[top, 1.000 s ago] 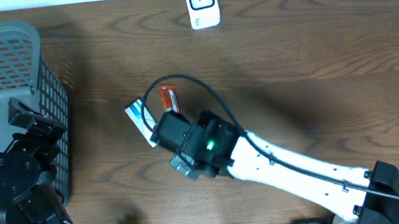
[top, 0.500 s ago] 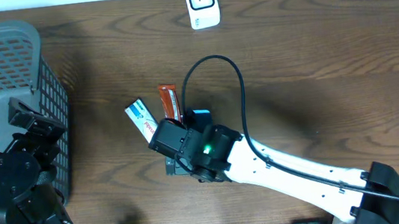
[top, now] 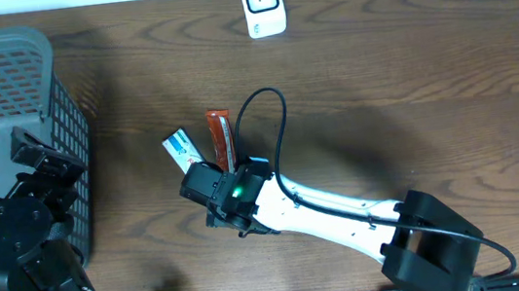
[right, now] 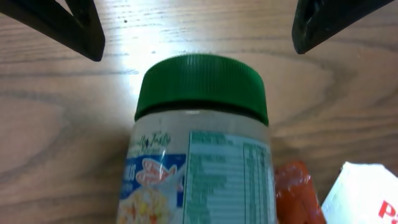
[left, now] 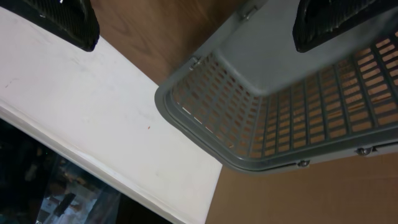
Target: Scan the item barcode
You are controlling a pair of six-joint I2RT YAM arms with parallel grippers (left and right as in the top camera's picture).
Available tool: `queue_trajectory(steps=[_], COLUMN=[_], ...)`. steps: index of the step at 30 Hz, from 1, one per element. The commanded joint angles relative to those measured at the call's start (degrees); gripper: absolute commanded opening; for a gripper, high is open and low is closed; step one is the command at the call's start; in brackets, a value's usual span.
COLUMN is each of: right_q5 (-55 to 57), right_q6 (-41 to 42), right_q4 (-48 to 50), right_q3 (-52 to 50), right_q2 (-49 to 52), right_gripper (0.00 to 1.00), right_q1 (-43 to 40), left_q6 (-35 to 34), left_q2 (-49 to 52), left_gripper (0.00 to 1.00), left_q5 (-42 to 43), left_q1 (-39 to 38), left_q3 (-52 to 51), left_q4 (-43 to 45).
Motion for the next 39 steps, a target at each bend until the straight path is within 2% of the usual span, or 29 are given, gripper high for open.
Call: queue_trajectory(steps=[1,19,22,25,39], right_q5=[4.44,0.7,0.92,1.03,0.37], right_q6=[2.47,2.78,2.62,2.6,2.62], right_q4=[0.17,3.1,3.21,3.26,3.15], right_q3=[-0.04,-0.04,-0.04,-0.04,-0.04], right_q2=[-0.46,4.44,4.61,4.61,6.16], right_gripper=[0.9,0.9,0.86,0.78,0.74], right_q1=[-0.13,-0.96,-1.05,-1.11,-1.09], left_q6=[0.92,0.92,0.92,0.92,0.92], left_q2=[0.0,0.0,0.0,0.0,0.0], left_gripper=[1.0,1.0,1.0,1.0,1.0], left_q5=[-0.72,-0.72,-0.72,-0.72,-0.72], left_q1=[0.35,0.35,0.35,0.35,0.35], left_q3=[-0.17,-0.17,-0.17,-0.17,-0.17], left_q4=[-0.02,-0.02,-0.02,-0.02,-0.02])
